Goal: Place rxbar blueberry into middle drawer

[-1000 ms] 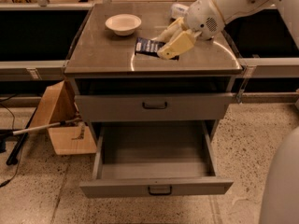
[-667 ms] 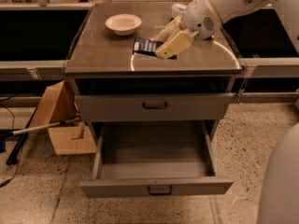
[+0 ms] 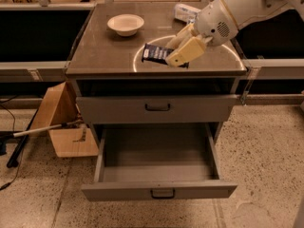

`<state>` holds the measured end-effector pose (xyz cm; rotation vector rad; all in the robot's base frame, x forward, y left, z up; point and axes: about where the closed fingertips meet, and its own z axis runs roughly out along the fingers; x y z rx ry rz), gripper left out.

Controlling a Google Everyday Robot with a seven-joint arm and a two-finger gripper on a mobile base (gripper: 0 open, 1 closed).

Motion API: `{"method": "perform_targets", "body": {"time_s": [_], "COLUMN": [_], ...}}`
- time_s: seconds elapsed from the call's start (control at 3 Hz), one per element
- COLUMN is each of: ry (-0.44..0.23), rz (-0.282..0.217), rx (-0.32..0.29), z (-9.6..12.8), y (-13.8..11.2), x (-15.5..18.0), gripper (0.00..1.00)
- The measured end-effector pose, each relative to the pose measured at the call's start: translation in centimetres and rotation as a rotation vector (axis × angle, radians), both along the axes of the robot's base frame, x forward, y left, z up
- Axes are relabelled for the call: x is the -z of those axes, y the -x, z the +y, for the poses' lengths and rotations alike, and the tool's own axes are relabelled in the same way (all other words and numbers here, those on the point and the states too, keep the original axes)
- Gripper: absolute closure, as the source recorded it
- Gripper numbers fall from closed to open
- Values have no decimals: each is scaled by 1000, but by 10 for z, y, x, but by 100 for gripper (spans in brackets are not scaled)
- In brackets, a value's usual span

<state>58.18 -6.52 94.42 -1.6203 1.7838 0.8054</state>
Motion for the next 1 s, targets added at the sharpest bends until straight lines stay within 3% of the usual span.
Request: {"method": "perform_targets", "body": {"time_s": [0.67, 1.0], "ry": [-10, 51], "rz": [-24, -122], "rx": [45, 87], "z": [-10, -9], "y": [36, 44], "x": [-3, 9], "gripper": [100, 100]}}
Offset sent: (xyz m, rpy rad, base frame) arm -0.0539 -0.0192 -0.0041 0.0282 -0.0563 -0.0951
